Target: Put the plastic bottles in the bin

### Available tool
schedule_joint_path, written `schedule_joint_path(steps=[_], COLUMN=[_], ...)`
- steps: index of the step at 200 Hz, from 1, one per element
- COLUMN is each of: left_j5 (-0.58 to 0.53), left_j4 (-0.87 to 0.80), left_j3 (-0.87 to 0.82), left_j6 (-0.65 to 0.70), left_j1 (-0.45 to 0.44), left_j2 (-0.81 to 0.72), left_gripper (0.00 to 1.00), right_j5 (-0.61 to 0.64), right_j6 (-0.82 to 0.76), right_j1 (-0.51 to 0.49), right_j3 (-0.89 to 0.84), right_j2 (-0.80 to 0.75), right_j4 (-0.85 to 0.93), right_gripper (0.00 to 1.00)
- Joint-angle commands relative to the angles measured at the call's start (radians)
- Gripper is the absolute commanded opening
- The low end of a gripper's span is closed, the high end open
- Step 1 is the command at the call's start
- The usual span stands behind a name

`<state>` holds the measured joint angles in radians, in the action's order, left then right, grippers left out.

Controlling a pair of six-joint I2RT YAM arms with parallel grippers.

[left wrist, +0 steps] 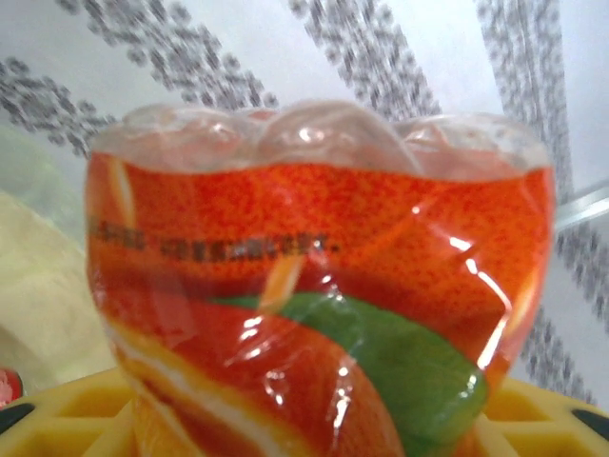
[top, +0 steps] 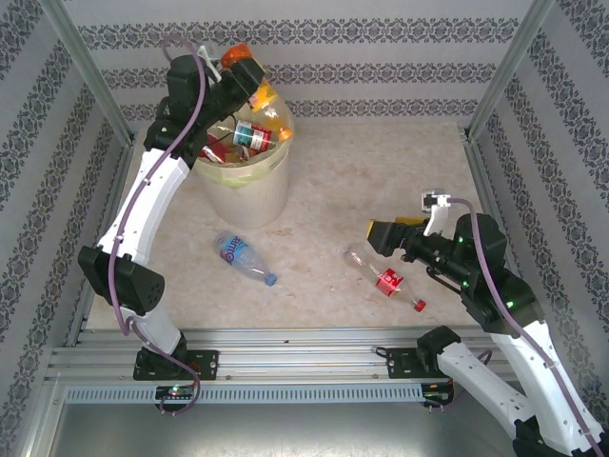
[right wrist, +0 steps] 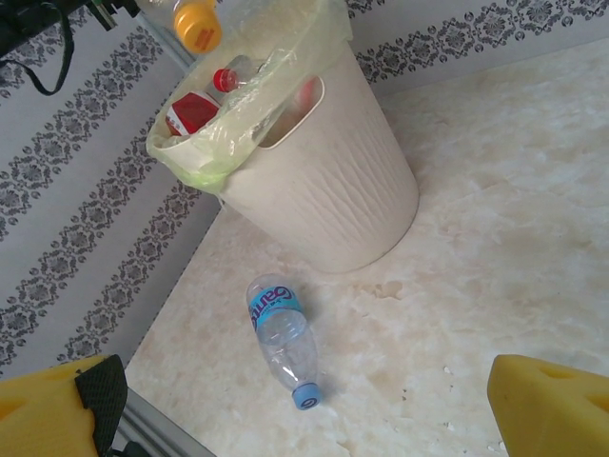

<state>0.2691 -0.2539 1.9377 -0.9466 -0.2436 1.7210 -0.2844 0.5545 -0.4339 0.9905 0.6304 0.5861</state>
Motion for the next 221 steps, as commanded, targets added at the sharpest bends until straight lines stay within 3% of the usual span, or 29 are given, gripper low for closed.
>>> schedule_joint_path(steps=[1,98,221], left_j5=[-0.116,-0.393,-0.462], left_j4=[0.192,0.246,0.21], left_j3=[-0.037,-0.06,-0.028], left_j6=[-0.118,-0.03,0.06], left_j1=[0.035,0.045,0.01], left_j2=[-0.014,0.076,0.203], left_gripper=[0.55,0.58,0.63], right_j5=[0.005,0.004,0.01], right_j6=[0.003,0.018,0.009], right_j1=[0.001,-0.003,-0.005], right_j3=[0.01,-0.015,-0.026], right_j2=[-0.01,-0.022,-0.019], right_j4=[-0.022,-0.028,-0.009], right_gripper=[0.98,0.98,0.98])
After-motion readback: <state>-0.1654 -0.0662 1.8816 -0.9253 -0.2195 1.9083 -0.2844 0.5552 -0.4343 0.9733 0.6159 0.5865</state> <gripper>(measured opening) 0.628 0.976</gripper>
